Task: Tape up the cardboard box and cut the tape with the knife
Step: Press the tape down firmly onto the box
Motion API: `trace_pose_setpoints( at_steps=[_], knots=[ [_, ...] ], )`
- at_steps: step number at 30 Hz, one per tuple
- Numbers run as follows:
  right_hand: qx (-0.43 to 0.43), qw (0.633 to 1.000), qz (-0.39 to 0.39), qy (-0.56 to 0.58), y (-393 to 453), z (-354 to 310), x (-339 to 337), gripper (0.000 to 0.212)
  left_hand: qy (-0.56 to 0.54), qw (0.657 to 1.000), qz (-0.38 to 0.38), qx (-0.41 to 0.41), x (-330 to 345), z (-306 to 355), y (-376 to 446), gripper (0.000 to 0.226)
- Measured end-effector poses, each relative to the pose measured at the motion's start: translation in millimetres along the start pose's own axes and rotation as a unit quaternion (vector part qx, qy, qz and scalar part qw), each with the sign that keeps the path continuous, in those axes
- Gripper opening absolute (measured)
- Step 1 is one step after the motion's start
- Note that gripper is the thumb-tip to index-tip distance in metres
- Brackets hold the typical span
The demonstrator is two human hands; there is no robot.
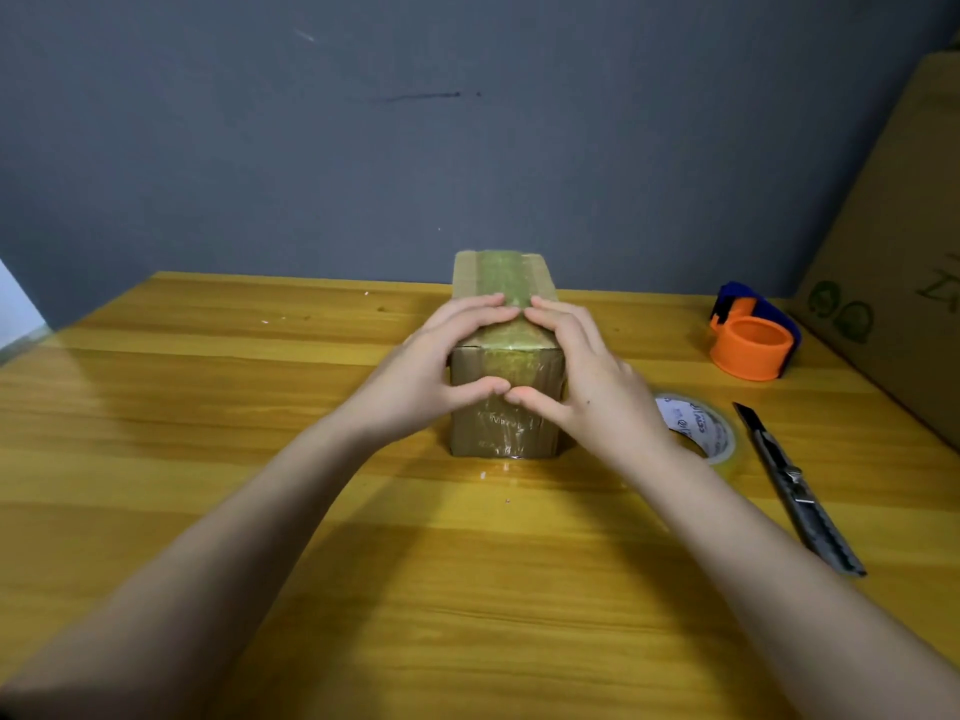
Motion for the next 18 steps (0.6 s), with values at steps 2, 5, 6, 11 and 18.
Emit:
trace_pose_setpoints(
  at_steps=[2,5,6,11,18],
  knots=[
    [-0.008,0.999,-0.004,-0.047,-0.6,-1.5,-0.1,0.078,0.021,1.000,-0.007,-0.002,-0.8,1.1,-0.4,0.070],
    [-0.009,0.997,-0.011,-0.077,0.2,-2.9,0.1,0.086,0.062,0.998,-0.025,0.001,-2.9,3.0,-0.7,0.081],
    [-0.004,0.997,-0.015,-0.074,0.5,-2.9,0.1,0.088,0.067,0.997,-0.035,0.002,-3.5,2.9,-0.7,0.084],
    [0.021,0.999,0.019,0.030,-0.2,-6.8,-1.4,0.061,-0.026,0.998,-0.057,-0.005,-6.2,3.2,-0.8,0.068],
    [0.046,0.992,0.112,0.022,-0.1,-14.8,7.4,0.049,-0.009,1.000,0.001,-0.027,-3.3,-1.7,-3.4,0.047]
  ],
)
Point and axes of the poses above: each hand's wrist, its own y-axis towards the middle knuckle, its own x-axis out of the palm, z = x × y, the point moved 5 cm from there along y, towards the middle knuckle, and after that the axes turned 8 degrees about y, right-handed, at the moved point
